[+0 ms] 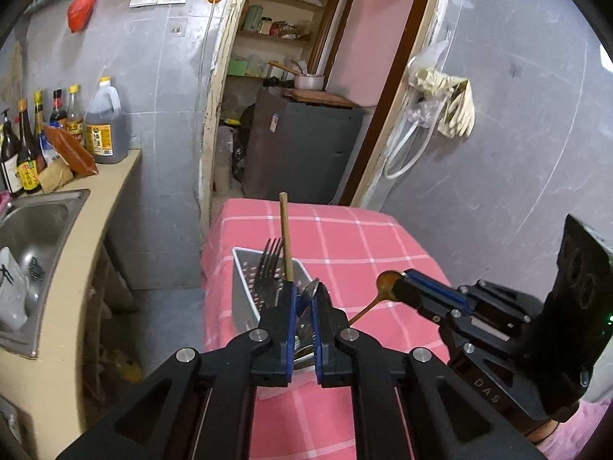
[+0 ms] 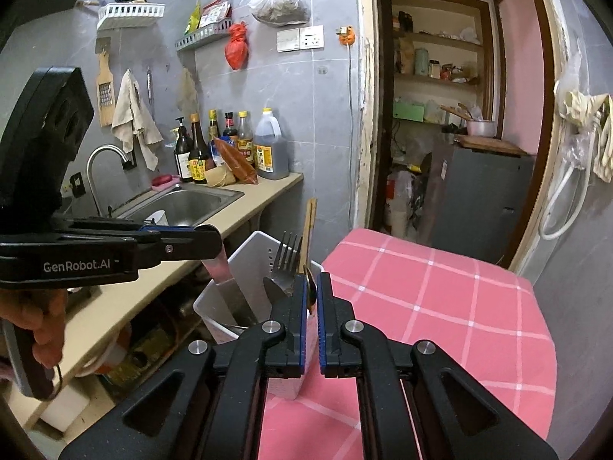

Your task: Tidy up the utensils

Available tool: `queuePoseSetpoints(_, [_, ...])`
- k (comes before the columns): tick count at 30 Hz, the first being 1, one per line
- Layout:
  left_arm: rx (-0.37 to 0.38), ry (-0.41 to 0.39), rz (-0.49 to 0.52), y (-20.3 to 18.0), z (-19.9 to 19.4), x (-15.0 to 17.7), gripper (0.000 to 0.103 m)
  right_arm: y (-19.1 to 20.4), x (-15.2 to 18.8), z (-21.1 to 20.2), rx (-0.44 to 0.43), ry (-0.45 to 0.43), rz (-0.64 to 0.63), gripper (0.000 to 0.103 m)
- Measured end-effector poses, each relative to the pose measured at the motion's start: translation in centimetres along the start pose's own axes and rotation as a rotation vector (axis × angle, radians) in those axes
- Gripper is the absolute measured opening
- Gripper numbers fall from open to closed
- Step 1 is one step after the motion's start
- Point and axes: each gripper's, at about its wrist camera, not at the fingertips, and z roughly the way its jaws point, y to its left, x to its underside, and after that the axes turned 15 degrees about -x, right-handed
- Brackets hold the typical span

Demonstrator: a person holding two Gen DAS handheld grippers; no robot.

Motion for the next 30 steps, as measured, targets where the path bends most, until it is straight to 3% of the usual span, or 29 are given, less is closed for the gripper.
queuePoseSetpoints(9, [0.046,0.009,-0.080,1.1,0.4,1.0,0.010,0.3,0.2,-0.8,0.031,-0.031,0.038,0.006])
queuePoseSetpoints(12, [0.055,-0.017,-0.072,0.8,0.0,1.5,0.013,0.1,0.6,-1.7,0.061,-0.058,0.057,0.015])
queuePoseSetpoints(17, [0.073,-0.087,-0.047,-0.2,-1.1,2.1,0.035,-0.3,1.2,-3.6,0.107,-0.089,0.094,0.018])
queuePoseSetpoints(21, [0.068,-0.130,-0.030,-1.2,-2.0,2.7,0.044,-0.8,1.9,-5.6,0.148,-0.124,0.116,0.026])
queuePoseSetpoints(24, [0.065,-0.161,-0.031,-1.7,-2.7,3.2,0.061,-1.3,2.4,-7.1,0.172,-0.146,0.131,0.032])
queuePoseSetpoints(26, [0.049,-0.183,-0.030,-2.3,-3.3,3.7,0.080,-1.6,3.0,-8.3,0.191,-0.158,0.143,0.039])
queuePoseSetpoints(30, [0.033,-0.208,-0.043,-3.1,-4.4,5.2,0.094,-2.2,4.6,-11.0,0.228,-0.180,0.165,0.050])
